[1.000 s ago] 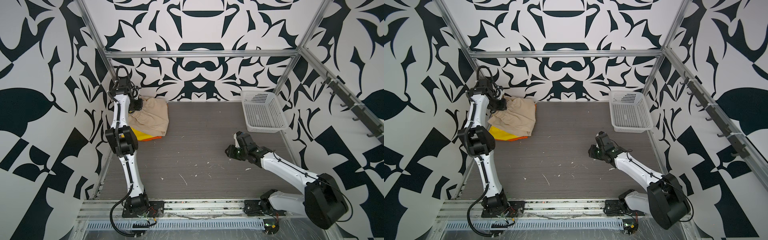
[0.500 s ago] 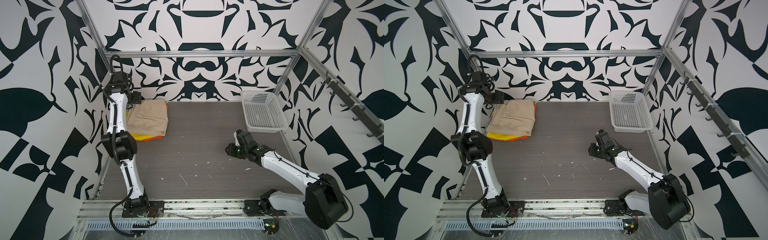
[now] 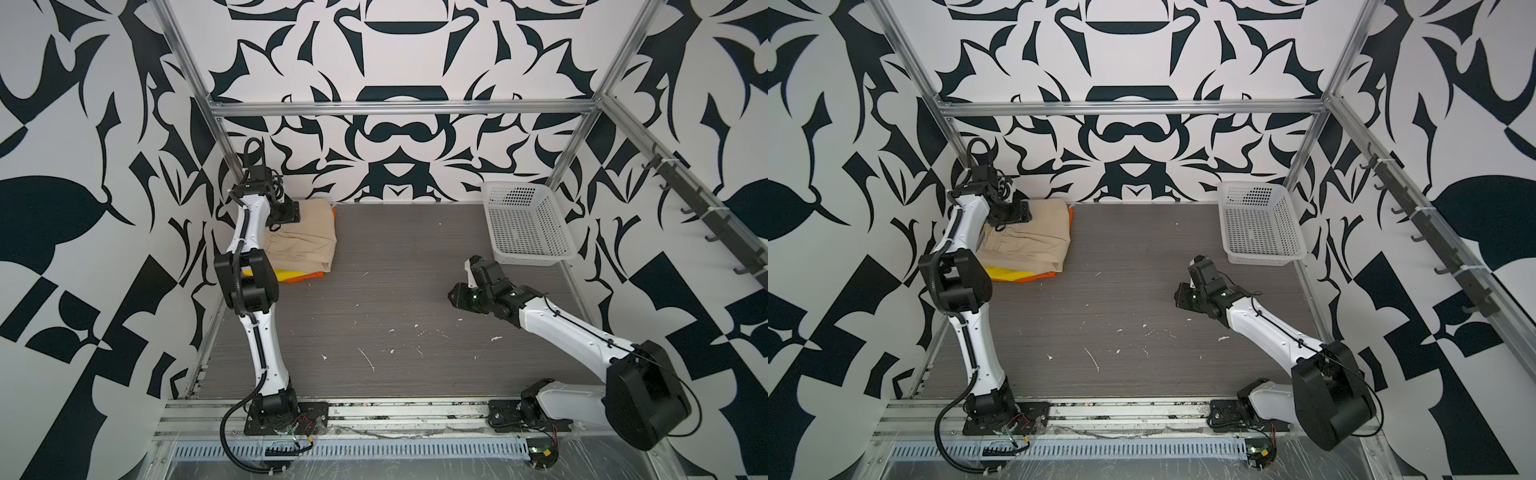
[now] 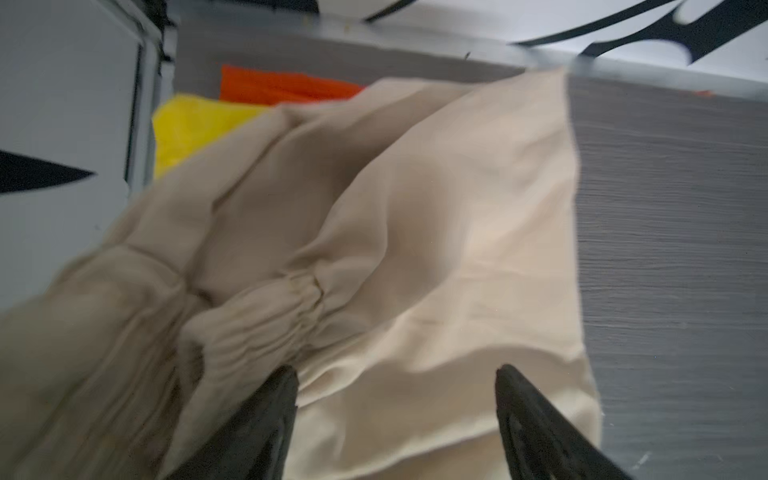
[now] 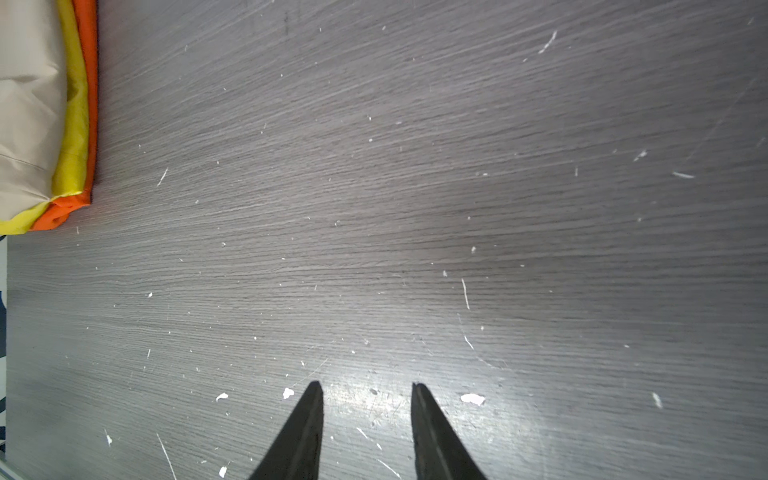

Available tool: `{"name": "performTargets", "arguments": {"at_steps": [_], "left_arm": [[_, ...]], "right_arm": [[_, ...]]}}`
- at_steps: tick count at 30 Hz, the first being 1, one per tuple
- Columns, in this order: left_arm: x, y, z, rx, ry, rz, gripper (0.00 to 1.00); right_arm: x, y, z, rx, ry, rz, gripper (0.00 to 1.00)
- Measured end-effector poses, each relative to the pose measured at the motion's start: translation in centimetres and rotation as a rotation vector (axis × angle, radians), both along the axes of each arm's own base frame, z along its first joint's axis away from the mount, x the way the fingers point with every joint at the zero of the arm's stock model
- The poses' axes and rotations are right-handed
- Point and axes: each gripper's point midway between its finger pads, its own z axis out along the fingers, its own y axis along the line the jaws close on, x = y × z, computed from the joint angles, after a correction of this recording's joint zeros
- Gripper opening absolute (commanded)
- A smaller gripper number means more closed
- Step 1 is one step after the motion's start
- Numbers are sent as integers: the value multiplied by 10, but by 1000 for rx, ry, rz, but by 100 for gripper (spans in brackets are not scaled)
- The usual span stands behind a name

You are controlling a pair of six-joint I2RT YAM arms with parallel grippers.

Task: Fold and stack the shorts
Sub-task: 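Lower the beige shorts onto the stack and open the left gripper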

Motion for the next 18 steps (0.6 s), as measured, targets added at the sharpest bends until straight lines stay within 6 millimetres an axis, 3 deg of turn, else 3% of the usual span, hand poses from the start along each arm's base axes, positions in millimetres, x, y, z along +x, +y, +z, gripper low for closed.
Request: {"name": "performTargets", "arguments": {"at_steps": [2,8,18], "left_arm": [[-1,14,-13,-11,24,36,80],[0,37,-13,-40,-2,89,81],[-2,43,-54,-146,45,132,82]], "right_arm": [[1,1,0,5,-5,1,39],[2,2,-2,5,-3,2,40],[2,4,-11,6,22,12,40]]}}
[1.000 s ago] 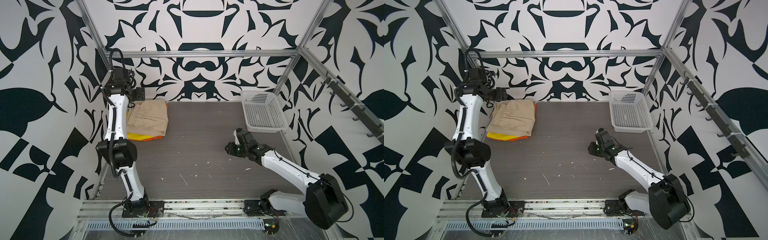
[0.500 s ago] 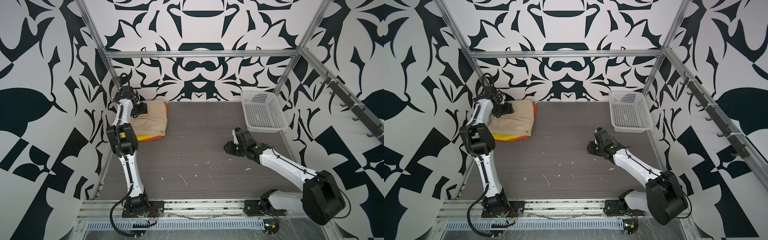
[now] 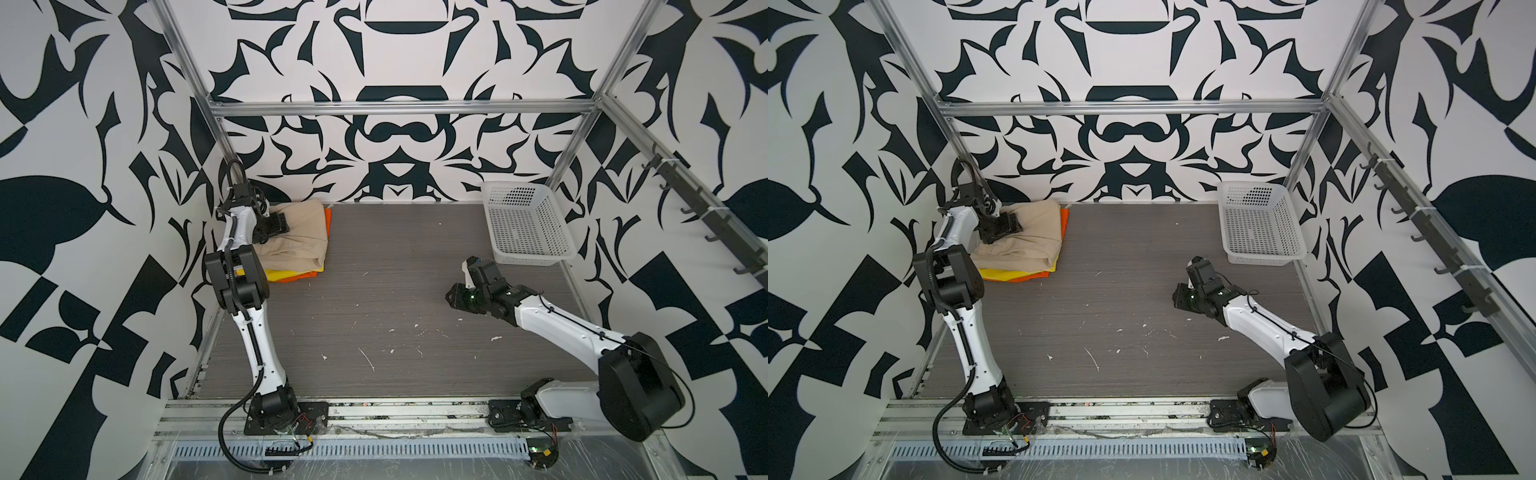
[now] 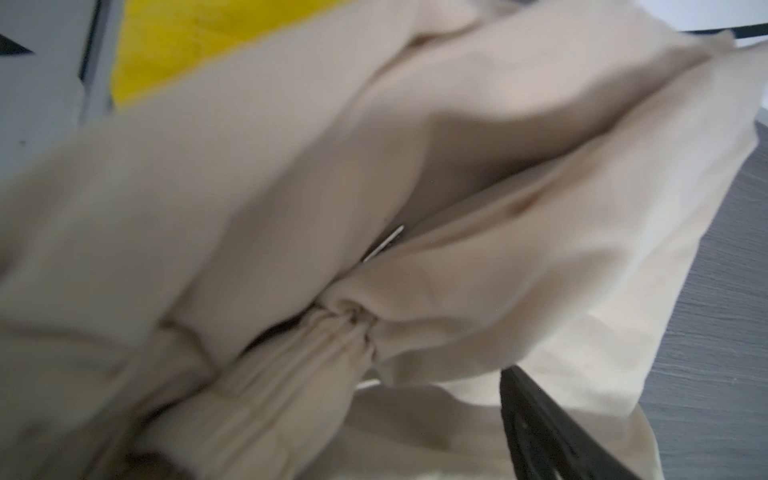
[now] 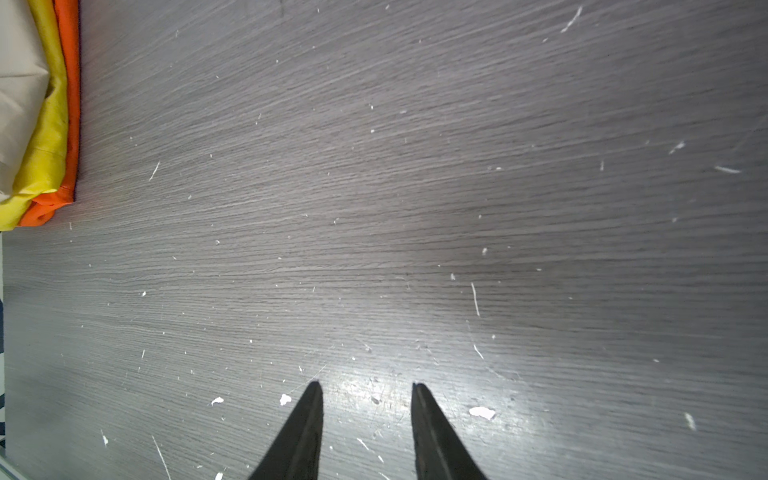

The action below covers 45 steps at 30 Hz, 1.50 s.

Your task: Fold and stack the shorts

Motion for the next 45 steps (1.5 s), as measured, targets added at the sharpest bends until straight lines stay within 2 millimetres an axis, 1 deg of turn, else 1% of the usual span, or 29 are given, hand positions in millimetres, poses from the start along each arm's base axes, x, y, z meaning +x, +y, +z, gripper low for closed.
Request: {"name": "performTargets", "arguments": {"at_steps": [4,7,8,9,10,13,14,16,18,20,21,22,23,24,26,28,29,31,32,33,37,39,41,43,45], "left_arm": [[2,-5,7,-51,-20,7,83],[2,-11,21,-85,-45,10,84],[2,-15,31,-95,-64,6,89],[1,-18,42,-98,-86,4,99],[-1,-21,56,-97,-112,-1,99],[-10,-38,119,-87,-245,-12,99],[-16,-46,148,-78,-313,-23,99],[-33,-61,200,-58,-439,-41,99],[-57,-76,251,-20,-573,-58,99],[-81,-89,282,22,-674,-66,99],[-94,-95,293,50,-720,-67,99],[-106,-100,297,75,-753,-67,99],[-114,-105,297,97,-773,-68,99],[-123,-110,292,122,-789,-66,99],[-138,-115,271,161,-793,-55,99],[-149,-117,239,194,-779,-43,99],[-155,-115,219,215,-769,-30,99],[-166,-109,180,257,-740,-4,99],[-170,-106,164,275,-725,4,99],[-174,-103,146,296,-705,14,99],[-186,-91,95,355,-669,57,99],[-192,-87,78,372,-659,76,99],[-195,-83,65,383,-653,92,99],[-195,-81,54,387,-656,105,99],[-196,-80,40,388,-655,111,99]], "right_arm": [[0,0,2,3,-6,0,40],[0,0,10,12,-30,1,40],[0,0,13,15,-40,3,40],[0,0,17,15,-52,6,41],[0,-2,19,12,-62,9,41],[3,-10,31,-11,-94,10,49],[5,-15,37,-20,-110,4,52],[14,-30,51,-45,-150,-23,63],[26,-53,70,-79,-206,-69,77],[37,-76,89,-115,-263,-113,100],[42,-90,99,-142,-294,-135,100],[47,-105,107,-172,-321,-160,100],[50,-116,114,-197,-340,-178,100],[54,-130,120,-229,-359,-198,100],[59,-152,127,-289,-387,-228,100],[63,-170,128,-338,-414,-245,100],[63,-178,127,-359,-431,-254,100],[62,-191,119,-394,-463,-264,100],[60,-195,112,-406,-469,-266,100],[58,-199,104,-416,-475,-267,100],[53,-197,68,-424,-490,-232,100],[53,-196,53,-426,-493,-222,100],[54,-196,40,-431,-489,-213,100],[55,-196,28,-436,-487,-208,100],[54,-196,21,-440,-493,-209,100]]}}
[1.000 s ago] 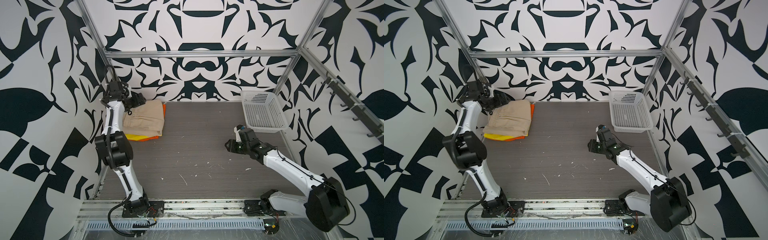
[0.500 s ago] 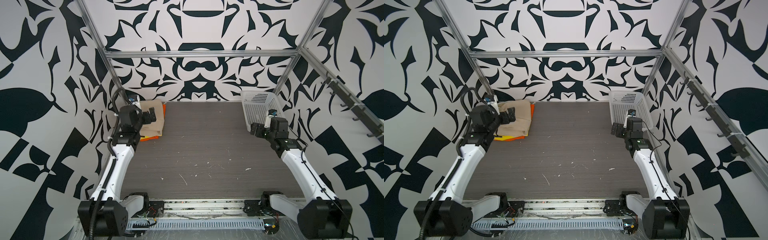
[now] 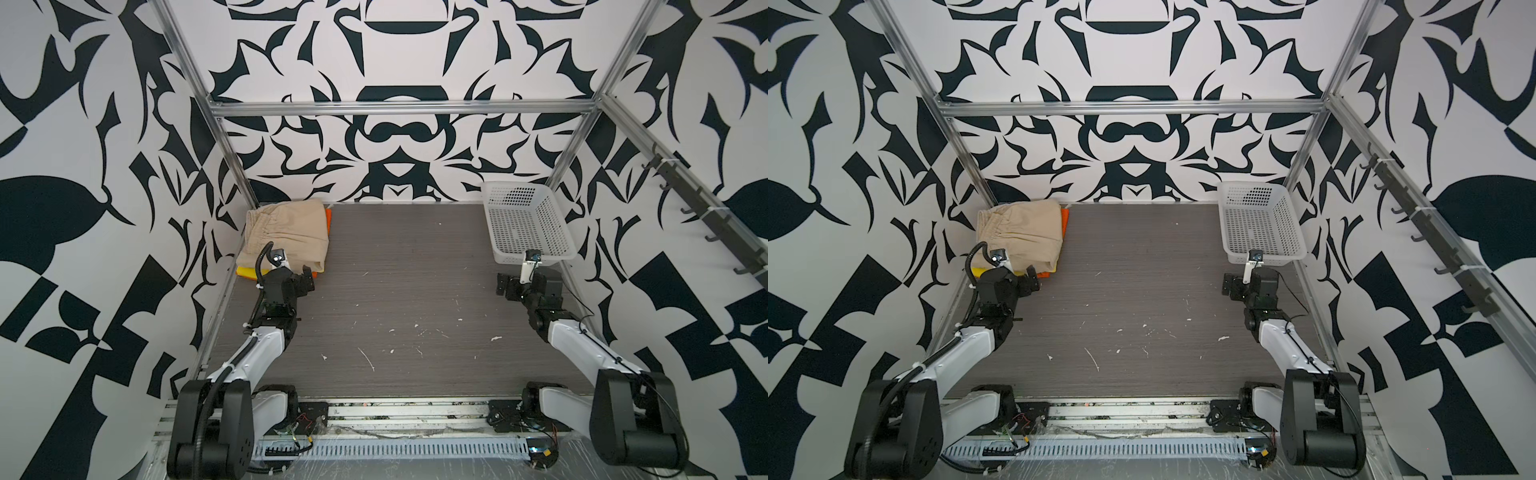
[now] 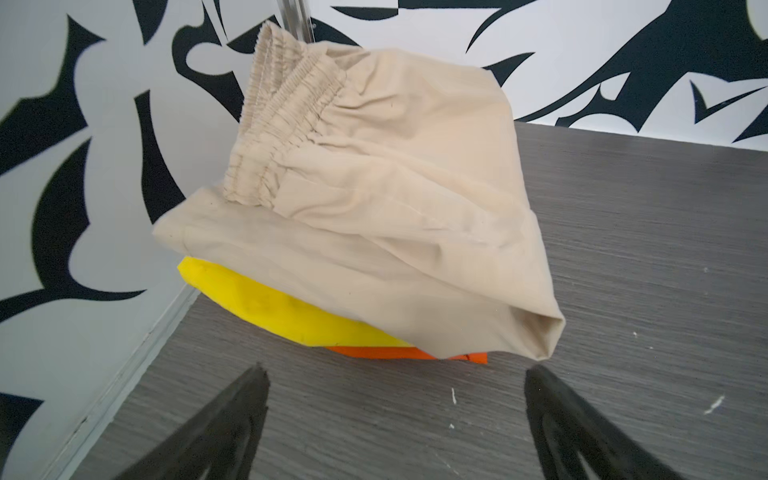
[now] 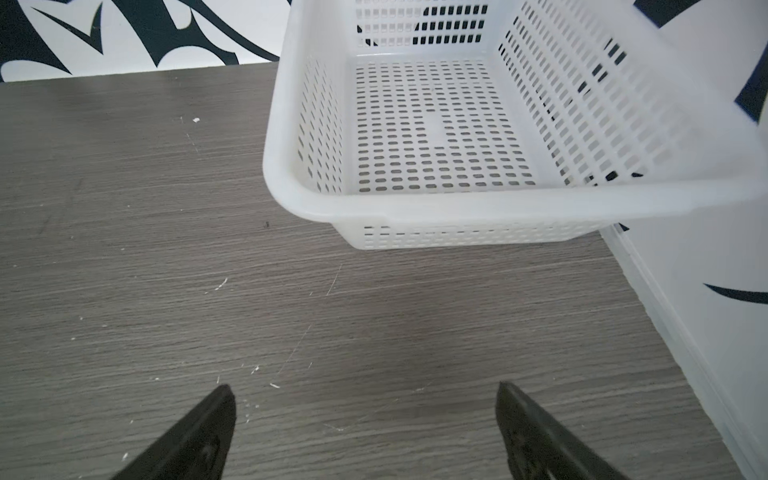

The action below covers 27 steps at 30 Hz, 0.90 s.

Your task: Fold and stack the shorts

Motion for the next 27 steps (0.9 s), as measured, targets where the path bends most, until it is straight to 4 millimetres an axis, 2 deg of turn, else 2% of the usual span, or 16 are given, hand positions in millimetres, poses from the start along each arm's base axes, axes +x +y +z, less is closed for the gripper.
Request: {"name": "performTargets", "arguments": {"at_steps": [5,6,9,12,15,18,23,27], "left_arm": [[0,-1,-51,9,76,0,99],[1,-1,-56,14,91,0,99],[10,0,-51,38,44,-3,99],[22,3,-51,47,-18,5,99],[20,20,-65,24,14,58,99],[20,34,-62,5,-5,106,99],[22,34,-59,-10,-21,112,99],[23,34,-58,-17,-23,115,99]], "right_arm": [[-1,-3,-17,-11,-20,-16,100],[-1,-3,-23,-11,-17,-17,100],[1,-3,-37,-7,-2,-15,100],[6,-2,-37,-3,-24,-11,100],[11,0,-33,8,-56,-3,100],[17,5,-25,37,-110,18,100],[16,13,-23,65,-148,54,100],[21,18,-31,68,-157,78,100]]}}
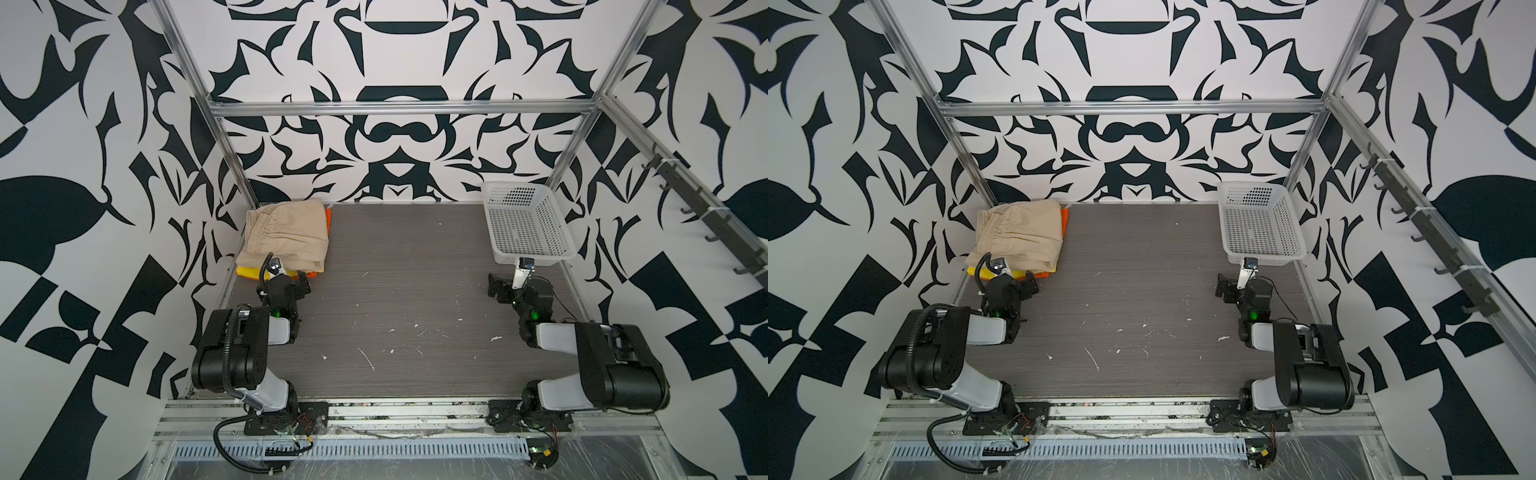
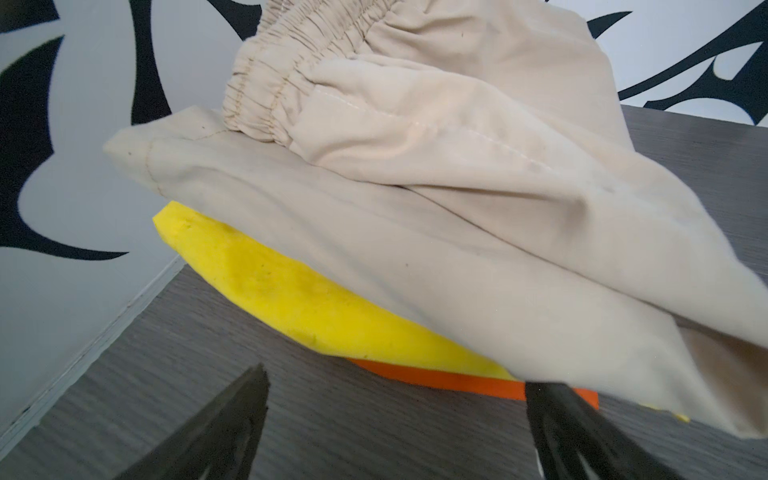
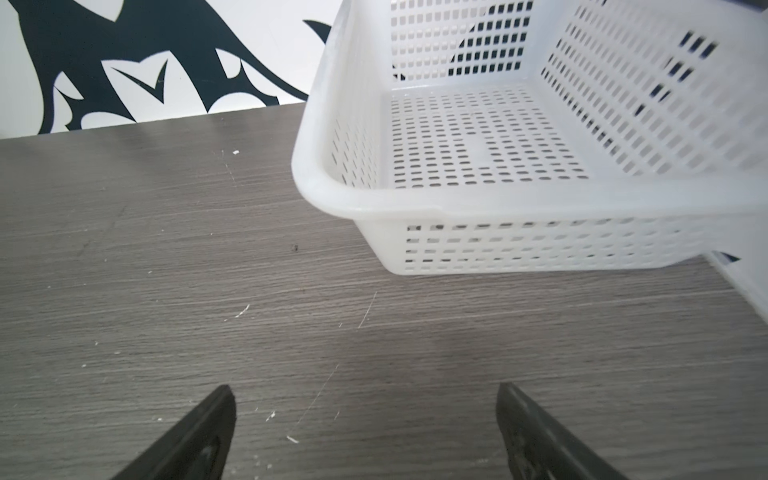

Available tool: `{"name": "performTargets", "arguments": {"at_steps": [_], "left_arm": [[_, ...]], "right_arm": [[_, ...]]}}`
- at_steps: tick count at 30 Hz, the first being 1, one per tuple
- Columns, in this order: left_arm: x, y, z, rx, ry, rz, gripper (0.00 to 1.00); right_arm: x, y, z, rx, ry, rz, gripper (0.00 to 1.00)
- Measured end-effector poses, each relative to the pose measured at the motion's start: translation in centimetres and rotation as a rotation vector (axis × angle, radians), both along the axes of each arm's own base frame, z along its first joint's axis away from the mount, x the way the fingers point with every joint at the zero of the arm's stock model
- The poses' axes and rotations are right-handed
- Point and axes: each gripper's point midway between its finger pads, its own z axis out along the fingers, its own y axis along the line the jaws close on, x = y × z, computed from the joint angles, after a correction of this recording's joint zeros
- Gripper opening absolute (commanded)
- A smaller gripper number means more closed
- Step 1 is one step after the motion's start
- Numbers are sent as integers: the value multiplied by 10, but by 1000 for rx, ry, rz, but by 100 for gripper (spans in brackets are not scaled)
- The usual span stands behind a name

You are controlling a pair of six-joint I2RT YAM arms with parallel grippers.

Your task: Fold and stack the shorts

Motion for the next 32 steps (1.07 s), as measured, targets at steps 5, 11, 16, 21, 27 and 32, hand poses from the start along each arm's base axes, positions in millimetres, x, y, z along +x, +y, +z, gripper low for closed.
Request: {"name": "performTargets", "arguments": {"at_steps": [5,11,16,21,27,32], "left_arm": [[0,0,0,-5,-3,2,99],[0,0,1,-5,-3,2,99],[0,0,1,-5,-4,2,99],[0,0,1,-5,-3,2,99],[0,0,1,-5,-4,2,99],[1,2,0,-17,-5,-4,99]], "right_arm": [[0,22,-26,-44,53,67,100],[12,27,-15,-92,28,61,100],[12,23,-18,-104,42,42,100],[11,21,-19,-109,50,36,100],[11,21,-20,-110,53,33,100],[11,21,-20,-110,53,33,100]]}}
